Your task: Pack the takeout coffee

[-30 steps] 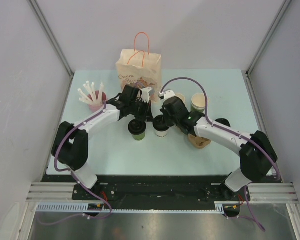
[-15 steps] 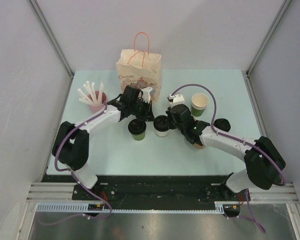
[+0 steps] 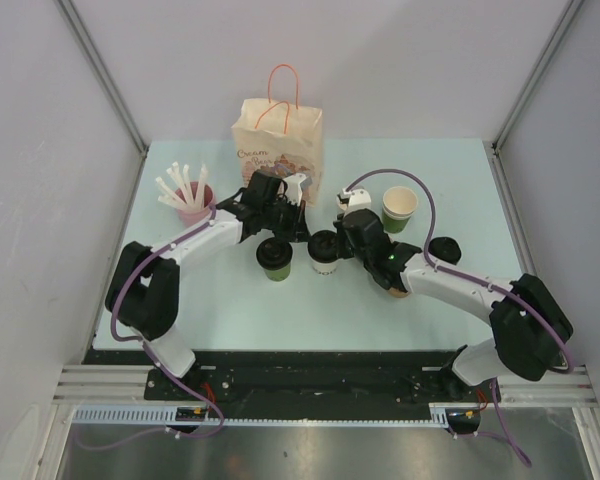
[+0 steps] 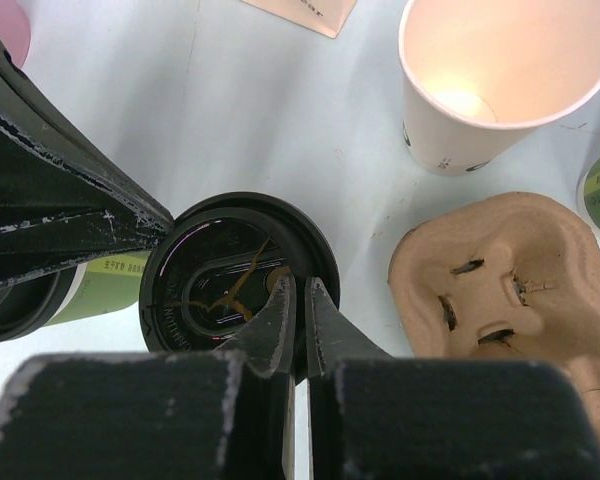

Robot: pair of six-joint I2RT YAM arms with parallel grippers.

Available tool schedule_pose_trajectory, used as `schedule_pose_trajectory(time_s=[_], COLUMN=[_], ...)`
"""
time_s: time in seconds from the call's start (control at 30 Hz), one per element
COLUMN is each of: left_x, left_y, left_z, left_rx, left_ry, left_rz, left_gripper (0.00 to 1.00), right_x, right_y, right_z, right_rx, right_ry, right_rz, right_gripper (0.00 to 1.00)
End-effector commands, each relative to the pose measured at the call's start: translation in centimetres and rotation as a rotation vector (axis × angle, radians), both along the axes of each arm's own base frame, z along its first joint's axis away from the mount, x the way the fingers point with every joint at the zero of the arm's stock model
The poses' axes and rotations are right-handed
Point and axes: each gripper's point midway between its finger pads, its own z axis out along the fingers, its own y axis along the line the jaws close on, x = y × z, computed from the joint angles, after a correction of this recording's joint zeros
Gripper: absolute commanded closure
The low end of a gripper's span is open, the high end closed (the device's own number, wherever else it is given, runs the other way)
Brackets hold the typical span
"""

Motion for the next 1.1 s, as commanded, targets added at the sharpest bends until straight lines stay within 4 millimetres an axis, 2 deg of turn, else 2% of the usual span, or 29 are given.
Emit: schedule_pose_trajectory(time_s=[0.0, 0.1, 0.13, 0.3, 0.4, 0.43, 0.53, 0.67, 0.83, 0.87, 0.93, 1.03, 1.07], left_x=[-3.8, -3.2, -3.0, -1.7, -0.9, -0.7, -0.3, 0.4, 0.5, 0.8, 1.0, 1.5, 2.0], left_y=[1.4, 1.3, 1.2, 0.0, -0.5, -0.5, -0.6, -0.3, 0.9, 1.7, 2.8, 5.4, 6.9], left_z=[-6.4, -5.3, -4.8, -0.2, 2.4, 3.1, 5.7, 9.2, 12.5, 13.4, 14.0, 14.8, 14.5], left_rx=[0.165, 0.157, 0.154, 0.078, 0.047, 0.042, 0.013, -0.016, -0.055, -0.061, -0.050, -0.039, -0.031], left_ry=[0.187, 0.145, 0.126, 0.014, -0.057, -0.074, -0.139, -0.222, -0.287, -0.308, -0.325, -0.348, -0.343], left_rz=[-0.012, -0.016, -0.018, -0.056, -0.071, -0.071, -0.082, -0.084, -0.087, -0.073, -0.056, 0.006, 0.043], left_gripper=[1.00, 1.00, 1.00, 0.96, 0.84, 0.77, 0.67, 0.60, 0.53, 0.52, 0.50, 0.50, 0.49], right_x=[-5.1, -4.9, -4.8, -4.6, -4.3, -4.1, -3.8, -3.2, -2.1, -1.5, -0.7, 0.6, 1.2], right_y=[0.6, 0.1, 0.1, 1.1, 0.9, 0.9, 0.7, 0.9, 1.3, 1.6, 1.5, 1.8, 1.6], right_z=[-7.6, -7.2, -6.4, -3.8, -3.1, -3.0, -2.7, -2.2, -1.6, -1.0, -1.2, -0.5, -0.6], right_rx=[-0.089, -0.107, -0.106, -0.109, -0.133, -0.135, -0.142, -0.143, -0.153, -0.145, -0.158, -0.148, -0.148], right_ry=[0.265, 0.241, 0.220, 0.135, 0.108, 0.105, 0.093, 0.075, 0.053, 0.042, 0.040, 0.012, 0.011], right_rz=[0.107, 0.095, 0.106, 0.184, 0.189, 0.186, 0.171, 0.163, 0.156, 0.154, 0.142, 0.127, 0.119], right_gripper=[1.00, 1.00, 1.00, 1.00, 1.00, 1.00, 1.00, 1.00, 1.00, 1.00, 1.00, 1.00, 1.00])
